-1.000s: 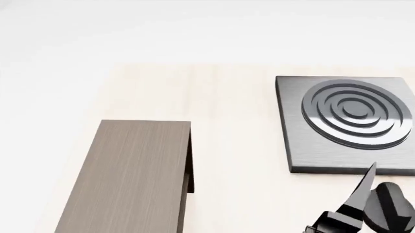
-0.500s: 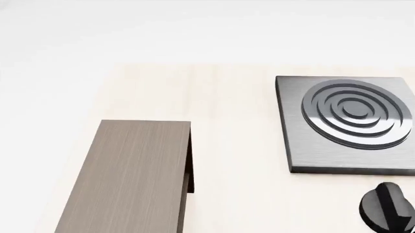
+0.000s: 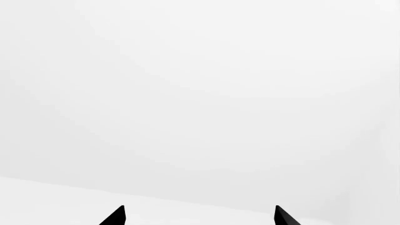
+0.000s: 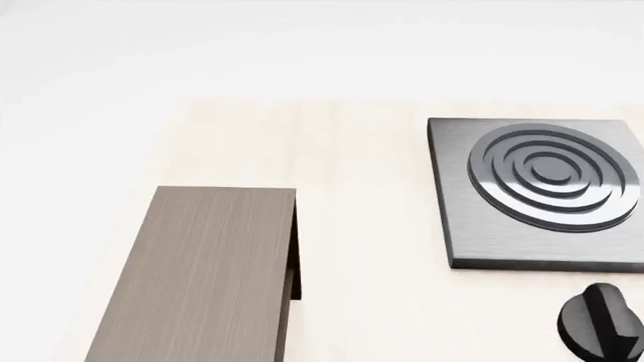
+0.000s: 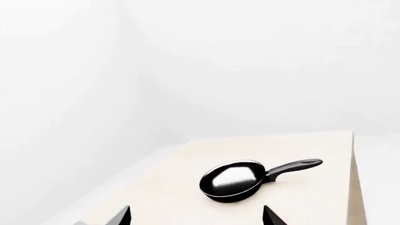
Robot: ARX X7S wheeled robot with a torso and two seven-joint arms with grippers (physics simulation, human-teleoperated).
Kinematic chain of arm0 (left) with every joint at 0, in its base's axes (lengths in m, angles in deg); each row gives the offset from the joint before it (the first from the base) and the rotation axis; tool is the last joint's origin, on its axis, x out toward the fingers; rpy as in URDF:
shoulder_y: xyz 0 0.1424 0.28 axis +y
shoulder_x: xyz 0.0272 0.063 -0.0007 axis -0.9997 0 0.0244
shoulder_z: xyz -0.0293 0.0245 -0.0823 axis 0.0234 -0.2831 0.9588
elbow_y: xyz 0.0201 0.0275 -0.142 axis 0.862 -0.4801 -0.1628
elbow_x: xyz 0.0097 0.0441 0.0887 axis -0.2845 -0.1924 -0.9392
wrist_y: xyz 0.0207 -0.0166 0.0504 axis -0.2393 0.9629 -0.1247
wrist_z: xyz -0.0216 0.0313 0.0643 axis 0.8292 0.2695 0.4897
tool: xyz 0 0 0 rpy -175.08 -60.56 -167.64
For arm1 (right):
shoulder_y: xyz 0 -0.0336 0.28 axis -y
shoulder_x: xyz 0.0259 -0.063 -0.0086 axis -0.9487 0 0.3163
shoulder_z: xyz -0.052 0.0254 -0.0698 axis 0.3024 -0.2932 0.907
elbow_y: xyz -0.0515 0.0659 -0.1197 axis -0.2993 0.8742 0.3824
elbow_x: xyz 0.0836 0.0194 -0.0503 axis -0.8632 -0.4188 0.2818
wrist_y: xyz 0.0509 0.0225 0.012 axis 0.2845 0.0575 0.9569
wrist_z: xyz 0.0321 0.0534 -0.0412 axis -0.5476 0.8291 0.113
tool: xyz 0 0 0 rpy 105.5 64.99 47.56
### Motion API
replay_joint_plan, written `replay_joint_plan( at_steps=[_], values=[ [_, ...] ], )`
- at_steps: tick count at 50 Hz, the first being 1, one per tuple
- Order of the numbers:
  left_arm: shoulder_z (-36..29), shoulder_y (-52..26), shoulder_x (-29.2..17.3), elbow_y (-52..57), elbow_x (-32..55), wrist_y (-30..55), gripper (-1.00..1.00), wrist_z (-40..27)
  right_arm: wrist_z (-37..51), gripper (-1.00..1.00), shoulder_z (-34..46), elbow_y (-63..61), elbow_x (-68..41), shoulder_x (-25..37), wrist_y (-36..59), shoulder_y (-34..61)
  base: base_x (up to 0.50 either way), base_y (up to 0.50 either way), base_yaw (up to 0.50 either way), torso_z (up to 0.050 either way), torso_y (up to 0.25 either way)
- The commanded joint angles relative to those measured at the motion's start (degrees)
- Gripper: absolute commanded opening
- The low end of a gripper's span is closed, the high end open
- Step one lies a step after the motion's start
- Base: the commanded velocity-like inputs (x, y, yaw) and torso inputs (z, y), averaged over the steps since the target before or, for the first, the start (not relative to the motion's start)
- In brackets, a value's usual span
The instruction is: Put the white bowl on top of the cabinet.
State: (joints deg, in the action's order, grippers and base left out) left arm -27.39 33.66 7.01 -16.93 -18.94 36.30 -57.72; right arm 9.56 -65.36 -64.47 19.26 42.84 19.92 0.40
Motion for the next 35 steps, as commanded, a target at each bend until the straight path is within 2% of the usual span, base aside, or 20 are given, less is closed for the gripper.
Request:
replay_joint_plan(
  at_steps=[1,15,35],
  values=[
    [-0.04,0.14,-0.16,-0.08,0.12,-0.21,1.0,-0.12,3.38,1.0,-6.65,1.49,-4.77,-2.19,-2.23,-2.85,0.0,0.0,0.0,0.0,0.0],
    [-0.07,0.23,-0.32,-0.03,0.18,-0.27,1.0,-0.39,5.63,1.0,-11.02,4.24,-9.4,-4.77,-3.74,-4.47,0.0,0.0,0.0,0.0,0.0],
    [-0.37,0.22,-0.43,-0.31,0.01,-0.43,1.0,-0.52,7.92,1.0,-11.14,5.8,-12.16,-4.32,-2.65,-4.7,0.0,0.0,0.0,0.0,0.0]
  ],
)
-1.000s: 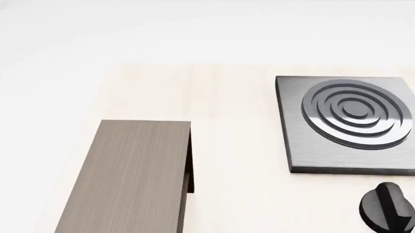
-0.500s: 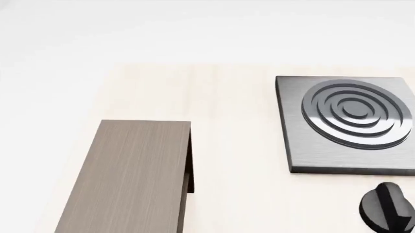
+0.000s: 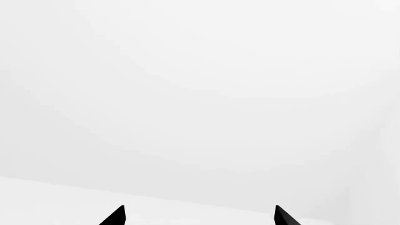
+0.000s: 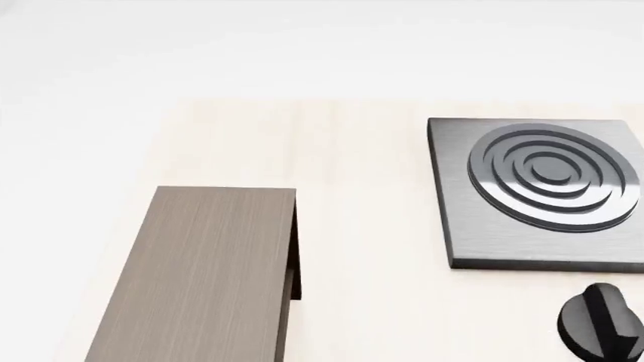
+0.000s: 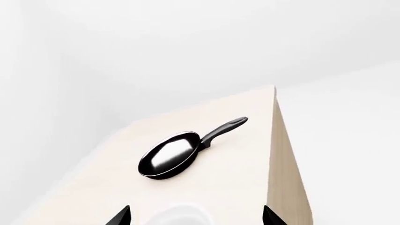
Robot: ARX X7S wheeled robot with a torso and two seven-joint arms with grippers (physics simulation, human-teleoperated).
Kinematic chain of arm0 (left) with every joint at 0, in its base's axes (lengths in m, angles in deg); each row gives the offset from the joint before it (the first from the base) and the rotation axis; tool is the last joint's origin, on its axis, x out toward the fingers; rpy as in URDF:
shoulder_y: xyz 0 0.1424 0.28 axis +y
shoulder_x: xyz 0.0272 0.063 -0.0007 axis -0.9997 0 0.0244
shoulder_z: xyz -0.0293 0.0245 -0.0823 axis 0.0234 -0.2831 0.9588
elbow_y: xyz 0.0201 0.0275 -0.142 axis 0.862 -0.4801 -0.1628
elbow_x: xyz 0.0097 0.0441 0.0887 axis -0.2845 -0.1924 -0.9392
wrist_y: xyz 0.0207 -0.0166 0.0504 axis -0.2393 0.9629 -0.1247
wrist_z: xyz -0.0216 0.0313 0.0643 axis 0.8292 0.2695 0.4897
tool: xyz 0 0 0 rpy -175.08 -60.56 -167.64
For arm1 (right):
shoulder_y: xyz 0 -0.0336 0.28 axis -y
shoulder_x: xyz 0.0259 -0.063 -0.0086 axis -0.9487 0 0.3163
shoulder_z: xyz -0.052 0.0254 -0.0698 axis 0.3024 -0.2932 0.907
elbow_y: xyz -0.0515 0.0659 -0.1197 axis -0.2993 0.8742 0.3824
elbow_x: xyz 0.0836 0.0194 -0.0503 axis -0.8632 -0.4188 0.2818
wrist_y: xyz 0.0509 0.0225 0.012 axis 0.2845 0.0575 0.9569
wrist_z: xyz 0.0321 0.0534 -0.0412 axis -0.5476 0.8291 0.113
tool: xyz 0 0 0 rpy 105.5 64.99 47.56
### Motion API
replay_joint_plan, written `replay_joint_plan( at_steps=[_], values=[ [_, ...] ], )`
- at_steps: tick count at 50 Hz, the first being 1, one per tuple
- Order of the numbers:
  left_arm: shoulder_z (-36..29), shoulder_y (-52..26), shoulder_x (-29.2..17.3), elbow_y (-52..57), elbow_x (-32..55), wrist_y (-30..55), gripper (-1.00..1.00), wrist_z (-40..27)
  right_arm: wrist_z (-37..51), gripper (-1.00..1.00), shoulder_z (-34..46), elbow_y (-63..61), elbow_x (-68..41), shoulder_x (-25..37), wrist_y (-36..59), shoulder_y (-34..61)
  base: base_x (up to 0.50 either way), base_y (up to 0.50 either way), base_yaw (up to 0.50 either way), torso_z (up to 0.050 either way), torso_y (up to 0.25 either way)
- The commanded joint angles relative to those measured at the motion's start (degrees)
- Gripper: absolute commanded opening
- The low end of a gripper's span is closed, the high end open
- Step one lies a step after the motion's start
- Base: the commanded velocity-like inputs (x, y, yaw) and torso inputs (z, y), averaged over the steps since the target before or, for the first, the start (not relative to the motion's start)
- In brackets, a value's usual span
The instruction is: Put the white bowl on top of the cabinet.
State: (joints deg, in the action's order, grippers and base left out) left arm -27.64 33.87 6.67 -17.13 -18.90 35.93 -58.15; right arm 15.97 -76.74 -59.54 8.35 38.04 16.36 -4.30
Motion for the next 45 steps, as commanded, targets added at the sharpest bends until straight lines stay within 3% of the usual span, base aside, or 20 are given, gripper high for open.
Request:
replay_joint_plan(
  at_steps=[1,14,45],
  values=[
    [-0.12,0.02,-0.08,-0.11,-0.04,-0.06,1.0,-0.09,1.94,1.0,0.58,0.84,-1.36,0.96,1.39,0.13,0.0,0.0,0.0,0.0,0.0],
    [-0.79,-0.51,-0.36,-0.78,-0.48,0.25,1.0,-0.22,9.02,1.0,4.15,3.53,-6.73,8.92,6.93,4.98,0.0,0.0,0.0,0.0,0.0],
    [-1.28,-0.74,-0.79,-1.16,-0.84,0.5,1.0,-0.65,14.46,1.0,8.77,12.86,-13.49,15.91,10.71,13.5,0.0,0.0,0.0,0.0,0.0]
  ],
)
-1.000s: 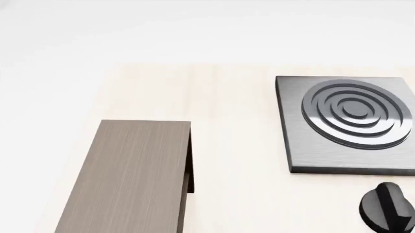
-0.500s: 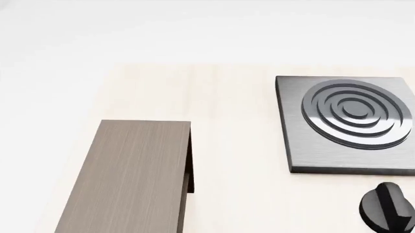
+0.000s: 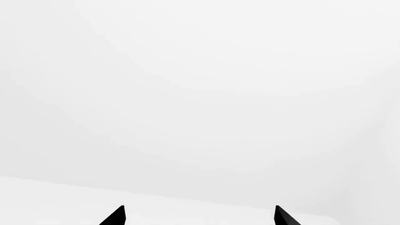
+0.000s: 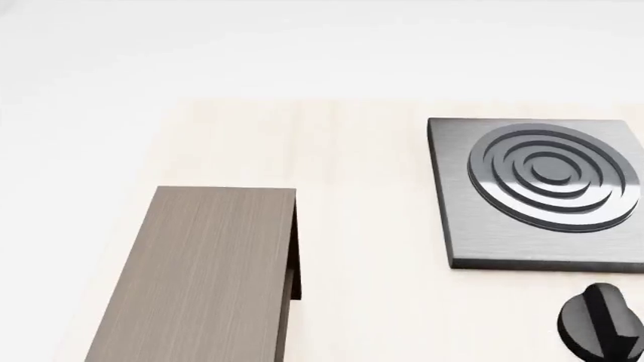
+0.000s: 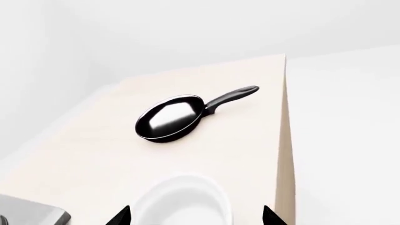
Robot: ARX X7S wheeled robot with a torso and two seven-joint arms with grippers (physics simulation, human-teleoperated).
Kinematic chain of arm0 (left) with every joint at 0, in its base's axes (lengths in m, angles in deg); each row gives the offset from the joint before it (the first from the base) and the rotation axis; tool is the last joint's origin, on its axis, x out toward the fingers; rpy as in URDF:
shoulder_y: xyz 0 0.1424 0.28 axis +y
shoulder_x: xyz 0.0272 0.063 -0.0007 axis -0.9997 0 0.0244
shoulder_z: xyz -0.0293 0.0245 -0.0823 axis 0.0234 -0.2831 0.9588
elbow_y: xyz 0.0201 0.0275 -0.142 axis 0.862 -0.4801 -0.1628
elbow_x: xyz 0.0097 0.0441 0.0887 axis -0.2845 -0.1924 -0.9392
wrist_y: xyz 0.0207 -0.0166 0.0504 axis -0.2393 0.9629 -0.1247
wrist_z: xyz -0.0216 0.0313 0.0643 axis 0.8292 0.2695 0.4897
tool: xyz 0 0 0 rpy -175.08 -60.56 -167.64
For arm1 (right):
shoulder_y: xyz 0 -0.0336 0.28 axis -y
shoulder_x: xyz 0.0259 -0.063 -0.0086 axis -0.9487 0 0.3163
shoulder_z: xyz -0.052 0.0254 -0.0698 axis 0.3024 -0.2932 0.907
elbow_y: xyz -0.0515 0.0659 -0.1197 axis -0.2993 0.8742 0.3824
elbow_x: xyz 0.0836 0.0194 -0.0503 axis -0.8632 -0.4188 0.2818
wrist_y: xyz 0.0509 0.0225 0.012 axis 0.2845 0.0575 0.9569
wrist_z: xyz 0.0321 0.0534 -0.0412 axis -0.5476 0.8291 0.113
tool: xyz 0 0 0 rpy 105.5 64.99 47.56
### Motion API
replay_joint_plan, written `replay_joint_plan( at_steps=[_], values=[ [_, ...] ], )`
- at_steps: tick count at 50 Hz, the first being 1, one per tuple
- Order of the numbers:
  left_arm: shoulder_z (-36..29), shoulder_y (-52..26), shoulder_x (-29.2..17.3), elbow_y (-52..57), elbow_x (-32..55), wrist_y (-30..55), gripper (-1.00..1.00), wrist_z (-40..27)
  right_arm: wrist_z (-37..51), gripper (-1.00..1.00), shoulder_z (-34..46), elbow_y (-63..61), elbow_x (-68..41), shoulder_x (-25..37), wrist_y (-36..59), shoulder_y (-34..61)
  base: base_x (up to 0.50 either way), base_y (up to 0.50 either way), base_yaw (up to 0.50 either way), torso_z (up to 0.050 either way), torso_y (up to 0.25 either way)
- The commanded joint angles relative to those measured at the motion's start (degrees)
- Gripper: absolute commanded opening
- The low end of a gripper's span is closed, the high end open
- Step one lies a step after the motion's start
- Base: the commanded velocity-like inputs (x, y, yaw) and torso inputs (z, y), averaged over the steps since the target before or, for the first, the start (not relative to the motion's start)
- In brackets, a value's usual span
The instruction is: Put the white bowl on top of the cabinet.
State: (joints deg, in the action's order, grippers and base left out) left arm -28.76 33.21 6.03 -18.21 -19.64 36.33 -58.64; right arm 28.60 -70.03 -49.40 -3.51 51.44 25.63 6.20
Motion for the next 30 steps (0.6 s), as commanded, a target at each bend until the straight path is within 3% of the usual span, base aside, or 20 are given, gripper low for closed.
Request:
replay_joint_plan(
  at_steps=[1,15,30],
  values=[
    [-0.18,-0.08,-0.17,-0.04,-0.16,0.15,1.0,-0.2,2.18,1.0,2.75,3.37,-1.81,3.01,1.79,3.67,0.0,0.0,0.0,0.0,0.0],
    [-0.31,-0.07,-0.23,-0.06,-0.3,0.16,1.0,-0.38,3.76,1.0,8.16,9.17,-2.83,7.2,3.91,10.43,0.0,0.0,0.0,0.0,0.0],
    [-0.46,-0.15,-0.38,-0.24,-0.29,0.16,1.0,-0.47,3.13,1.0,6.13,12.59,-3.35,6.7,3.7,9.96,0.0,0.0,0.0,0.0,0.0]
  ],
)
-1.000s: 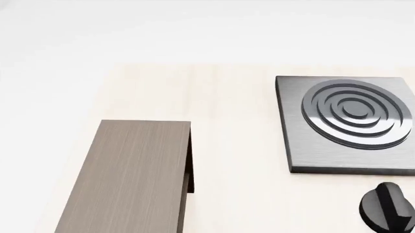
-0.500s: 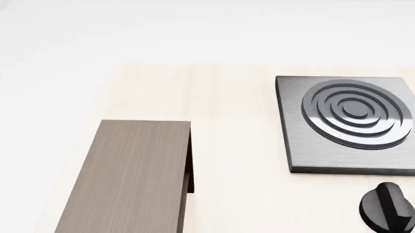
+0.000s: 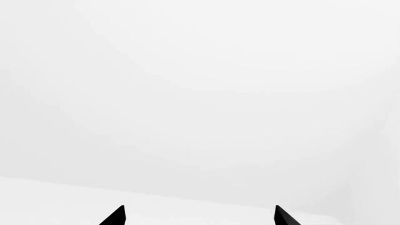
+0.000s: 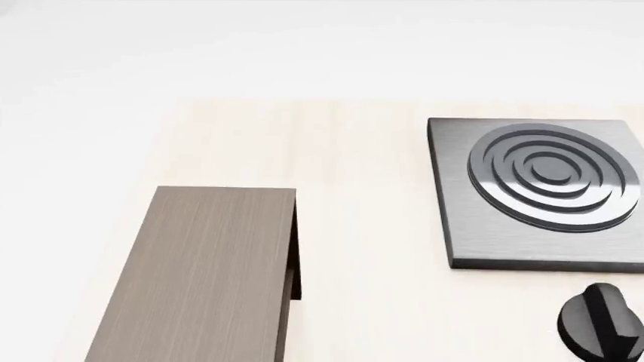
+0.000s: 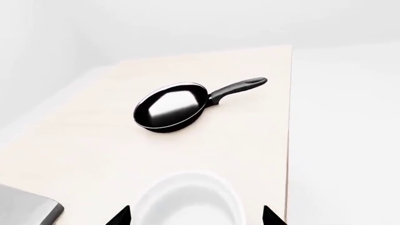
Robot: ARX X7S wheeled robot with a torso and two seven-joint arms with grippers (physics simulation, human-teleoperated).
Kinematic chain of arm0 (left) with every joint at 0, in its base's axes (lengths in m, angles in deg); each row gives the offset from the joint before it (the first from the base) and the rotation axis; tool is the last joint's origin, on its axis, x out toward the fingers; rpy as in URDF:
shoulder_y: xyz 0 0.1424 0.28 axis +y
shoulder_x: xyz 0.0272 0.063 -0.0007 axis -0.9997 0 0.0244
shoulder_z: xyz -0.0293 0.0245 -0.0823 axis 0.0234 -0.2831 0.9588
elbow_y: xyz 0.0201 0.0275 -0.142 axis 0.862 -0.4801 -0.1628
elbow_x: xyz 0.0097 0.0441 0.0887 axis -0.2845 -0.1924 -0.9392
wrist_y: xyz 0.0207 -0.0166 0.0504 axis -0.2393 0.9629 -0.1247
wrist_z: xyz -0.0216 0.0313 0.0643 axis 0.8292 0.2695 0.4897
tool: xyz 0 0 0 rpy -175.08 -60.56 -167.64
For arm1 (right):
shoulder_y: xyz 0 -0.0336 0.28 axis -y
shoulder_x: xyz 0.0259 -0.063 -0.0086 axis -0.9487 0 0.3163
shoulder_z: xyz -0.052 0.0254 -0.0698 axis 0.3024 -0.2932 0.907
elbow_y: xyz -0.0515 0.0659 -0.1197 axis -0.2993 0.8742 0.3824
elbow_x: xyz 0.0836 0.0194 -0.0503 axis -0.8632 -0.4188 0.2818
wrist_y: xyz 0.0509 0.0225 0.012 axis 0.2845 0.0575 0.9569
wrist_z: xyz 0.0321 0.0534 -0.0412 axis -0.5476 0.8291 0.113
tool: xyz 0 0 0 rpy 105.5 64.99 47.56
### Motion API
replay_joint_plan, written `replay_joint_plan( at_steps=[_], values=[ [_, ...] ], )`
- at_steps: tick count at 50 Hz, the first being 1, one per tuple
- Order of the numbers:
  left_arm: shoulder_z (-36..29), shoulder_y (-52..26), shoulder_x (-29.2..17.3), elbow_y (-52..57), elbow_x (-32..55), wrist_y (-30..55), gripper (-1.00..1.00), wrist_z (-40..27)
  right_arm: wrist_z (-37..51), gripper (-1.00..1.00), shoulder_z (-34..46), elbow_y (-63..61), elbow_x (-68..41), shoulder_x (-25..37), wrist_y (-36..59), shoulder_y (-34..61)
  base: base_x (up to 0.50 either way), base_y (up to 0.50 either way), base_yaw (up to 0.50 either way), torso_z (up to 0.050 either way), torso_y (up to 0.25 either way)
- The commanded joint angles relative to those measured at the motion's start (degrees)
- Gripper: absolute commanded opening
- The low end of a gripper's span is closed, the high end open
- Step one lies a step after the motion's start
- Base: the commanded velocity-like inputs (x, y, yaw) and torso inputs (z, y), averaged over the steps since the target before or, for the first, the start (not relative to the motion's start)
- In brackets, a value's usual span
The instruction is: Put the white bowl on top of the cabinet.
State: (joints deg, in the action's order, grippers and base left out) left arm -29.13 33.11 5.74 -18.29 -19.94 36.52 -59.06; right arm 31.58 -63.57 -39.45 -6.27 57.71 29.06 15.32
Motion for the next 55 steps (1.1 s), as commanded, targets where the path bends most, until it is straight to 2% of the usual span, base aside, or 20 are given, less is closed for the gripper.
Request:
replay_joint_plan(
  at_steps=[1,16,34,55],
  values=[
    [-0.12,-0.08,-0.12,-0.18,-0.01,0.0,1.0,-0.05,0.18,1.0,-0.46,2.83,-0.87,0.43,0.31,0.9,0.0,0.0,0.0,0.0,0.0],
    [-0.34,-0.24,-0.26,-0.37,-0.03,0.11,1.0,-0.18,4.11,1.0,-0.09,7.89,-6.76,3.69,2.87,4.55,0.0,0.0,0.0,0.0,0.0],
    [-0.43,-0.09,-0.27,-0.46,-0.06,-0.05,1.0,-0.21,2.41,1.0,0.84,14.89,-13.98,6.74,4.57,8.48,0.0,0.0,0.0,0.0,0.0],
    [-0.54,-0.15,-0.46,-0.44,-0.01,0.03,1.0,-0.37,4.66,1.0,-10.64,12.94,-18.34,5.61,3.26,4.07,0.0,0.0,0.0,0.0,0.0]
  ],
)
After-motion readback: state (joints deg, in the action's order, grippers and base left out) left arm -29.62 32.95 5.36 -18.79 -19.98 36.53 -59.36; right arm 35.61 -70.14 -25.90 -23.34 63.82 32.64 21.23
